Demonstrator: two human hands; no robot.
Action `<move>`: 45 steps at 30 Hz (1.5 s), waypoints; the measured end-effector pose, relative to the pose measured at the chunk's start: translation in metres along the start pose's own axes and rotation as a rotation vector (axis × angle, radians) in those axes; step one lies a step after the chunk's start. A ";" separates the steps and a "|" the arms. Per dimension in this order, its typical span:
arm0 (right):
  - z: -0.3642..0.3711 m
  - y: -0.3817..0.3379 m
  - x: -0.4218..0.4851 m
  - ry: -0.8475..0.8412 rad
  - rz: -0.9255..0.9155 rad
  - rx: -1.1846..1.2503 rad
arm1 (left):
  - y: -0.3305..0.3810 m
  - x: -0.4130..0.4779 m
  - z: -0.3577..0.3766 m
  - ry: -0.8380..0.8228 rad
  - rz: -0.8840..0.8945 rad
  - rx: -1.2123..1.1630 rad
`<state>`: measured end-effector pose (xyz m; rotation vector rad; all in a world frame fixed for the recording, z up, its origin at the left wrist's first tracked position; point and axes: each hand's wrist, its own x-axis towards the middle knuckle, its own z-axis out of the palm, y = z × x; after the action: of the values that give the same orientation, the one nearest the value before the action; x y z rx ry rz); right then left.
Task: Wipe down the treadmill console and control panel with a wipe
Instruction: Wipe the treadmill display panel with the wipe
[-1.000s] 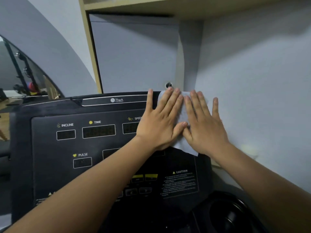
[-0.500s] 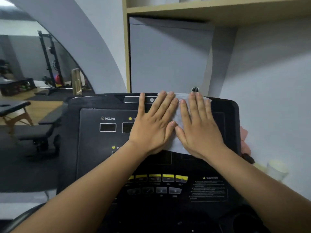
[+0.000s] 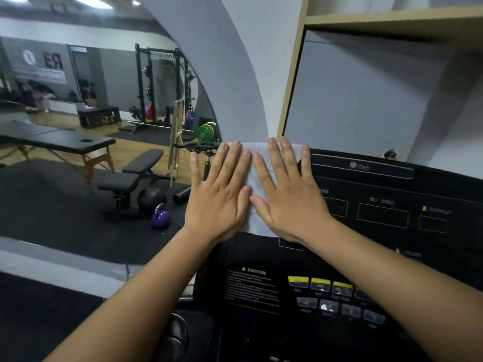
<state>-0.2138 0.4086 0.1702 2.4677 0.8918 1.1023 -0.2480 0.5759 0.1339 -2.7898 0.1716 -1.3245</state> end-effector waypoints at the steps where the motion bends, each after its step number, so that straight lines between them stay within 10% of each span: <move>1: 0.000 -0.005 0.003 0.003 -0.009 -0.005 | -0.004 -0.002 0.000 0.001 -0.010 0.001; 45: 0.018 -0.063 -0.124 -0.047 -0.244 0.140 | 0.028 -0.121 0.015 -0.086 0.272 -0.061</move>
<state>-0.2909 0.3764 0.0572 2.3993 1.2549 0.9239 -0.3142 0.5632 0.0285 -2.7401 0.5727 -1.1524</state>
